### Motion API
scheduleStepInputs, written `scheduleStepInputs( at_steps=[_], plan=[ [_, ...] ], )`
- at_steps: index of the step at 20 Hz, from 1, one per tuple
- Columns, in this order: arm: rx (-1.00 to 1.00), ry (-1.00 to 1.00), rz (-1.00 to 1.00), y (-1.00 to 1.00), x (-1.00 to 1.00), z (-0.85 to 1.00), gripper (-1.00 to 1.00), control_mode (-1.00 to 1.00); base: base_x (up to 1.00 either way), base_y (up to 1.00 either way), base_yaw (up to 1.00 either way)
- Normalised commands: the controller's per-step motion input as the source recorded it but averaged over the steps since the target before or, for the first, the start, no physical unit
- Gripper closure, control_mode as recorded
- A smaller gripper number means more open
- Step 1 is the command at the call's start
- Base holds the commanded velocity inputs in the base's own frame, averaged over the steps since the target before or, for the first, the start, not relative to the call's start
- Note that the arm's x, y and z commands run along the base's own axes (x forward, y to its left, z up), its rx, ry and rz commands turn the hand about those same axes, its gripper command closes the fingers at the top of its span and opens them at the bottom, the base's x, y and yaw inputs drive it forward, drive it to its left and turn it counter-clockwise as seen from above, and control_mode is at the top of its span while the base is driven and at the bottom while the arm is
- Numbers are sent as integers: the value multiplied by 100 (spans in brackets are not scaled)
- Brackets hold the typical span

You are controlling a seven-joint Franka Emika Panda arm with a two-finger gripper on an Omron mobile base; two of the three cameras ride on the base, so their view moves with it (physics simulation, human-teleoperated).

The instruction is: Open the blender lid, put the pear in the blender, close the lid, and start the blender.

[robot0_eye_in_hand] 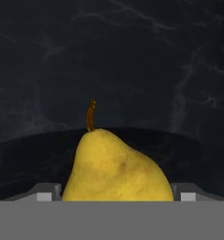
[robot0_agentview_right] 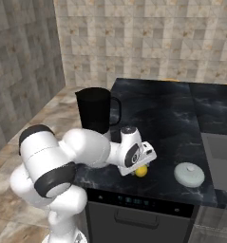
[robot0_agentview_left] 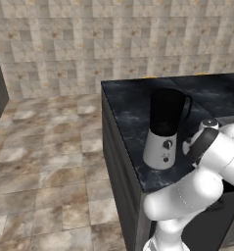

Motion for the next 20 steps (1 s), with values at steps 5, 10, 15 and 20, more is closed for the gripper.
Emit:
scheduleStepInputs(
  at_steps=[5, 10, 15, 20],
  plan=[
    [0, -3, 1, 0, -3, -1, 100, -100, 0, 0, 0],
    [-3, -24, 0, 0, -11, 83, 100, -100, 0, 0, 0],
    [-6, -28, 0, 0, -16, 100, 100, -100, 0, 0, 0],
    [-3, -23, 0, 30, -1, 100, 100, -100, 0, 0, 0]
  ],
)
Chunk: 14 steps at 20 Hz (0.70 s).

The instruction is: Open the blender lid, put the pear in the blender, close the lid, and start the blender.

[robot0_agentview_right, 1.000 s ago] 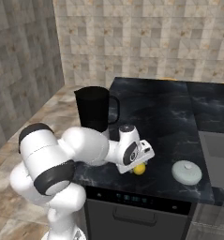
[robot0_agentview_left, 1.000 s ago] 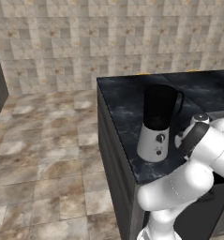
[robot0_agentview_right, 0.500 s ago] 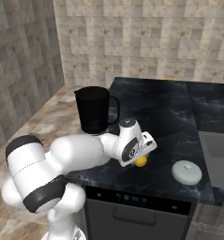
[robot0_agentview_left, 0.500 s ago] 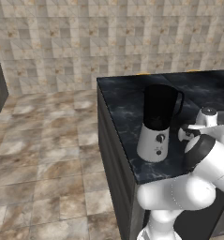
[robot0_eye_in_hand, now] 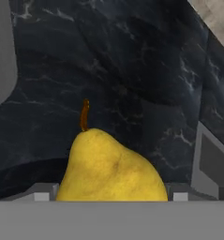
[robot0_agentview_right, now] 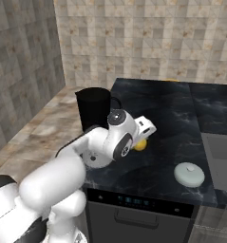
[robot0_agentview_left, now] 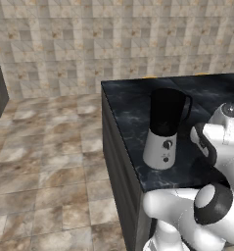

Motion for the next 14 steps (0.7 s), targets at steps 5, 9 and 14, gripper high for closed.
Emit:
scheduleStepInputs(
  at_steps=[5, 9, 14],
  plan=[
    [-2, -24, 0, 41, -14, 100, 100, -100, 0, 0, 0],
    [-4, -29, 0, 18, -42, 100, 100, -100, 0, 0, 0],
    [-2, -28, 0, 29, -26, 100, 100, -100, 0, 0, 0]
  ],
)
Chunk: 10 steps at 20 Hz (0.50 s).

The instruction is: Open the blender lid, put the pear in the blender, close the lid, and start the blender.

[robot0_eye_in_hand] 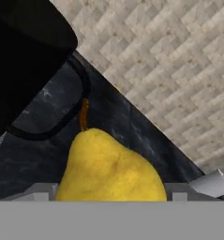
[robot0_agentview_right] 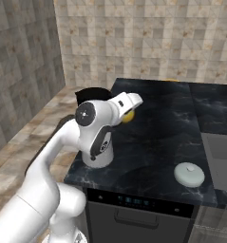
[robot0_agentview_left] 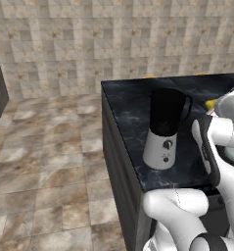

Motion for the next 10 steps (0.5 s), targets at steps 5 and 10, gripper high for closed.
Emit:
scheduleStepInputs(
  at_steps=[5, 10],
  plan=[
    [0, -26, 0, 49, -10, 100, 100, -100, 0, 0, 0],
    [0, -9, 0, 59, -5, 94, 100, -100, 0, 0, 0]
  ],
)
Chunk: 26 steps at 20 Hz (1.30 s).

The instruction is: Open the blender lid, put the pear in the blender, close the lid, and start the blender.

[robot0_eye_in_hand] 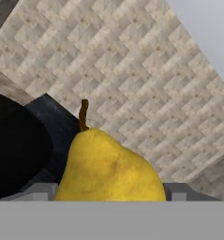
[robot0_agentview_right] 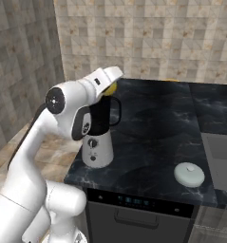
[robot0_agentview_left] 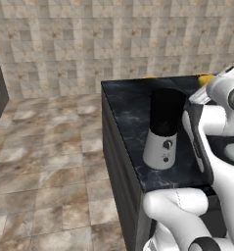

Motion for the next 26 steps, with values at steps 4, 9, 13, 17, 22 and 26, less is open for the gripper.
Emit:
scheduleStepInputs(
  at_steps=[4, 9, 13, 17, 22, 26],
  plan=[
    [0, 18, 0, 79, 17, 43, 100, -100, 0, 0, 0],
    [0, 33, 2, 47, 36, 6, 100, -100, 0, 0, 0],
    [0, 20, 5, 11, 35, -15, 100, -100, 0, 0, 0],
    [0, 11, 5, 1, 29, -36, 100, -100, 0, 0, 0],
    [0, 12, 3, 0, 32, -44, 100, -100, 0, 0, 0],
    [0, 11, 3, 0, 34, -41, 100, -100, 0, 0, 0]
  ],
)
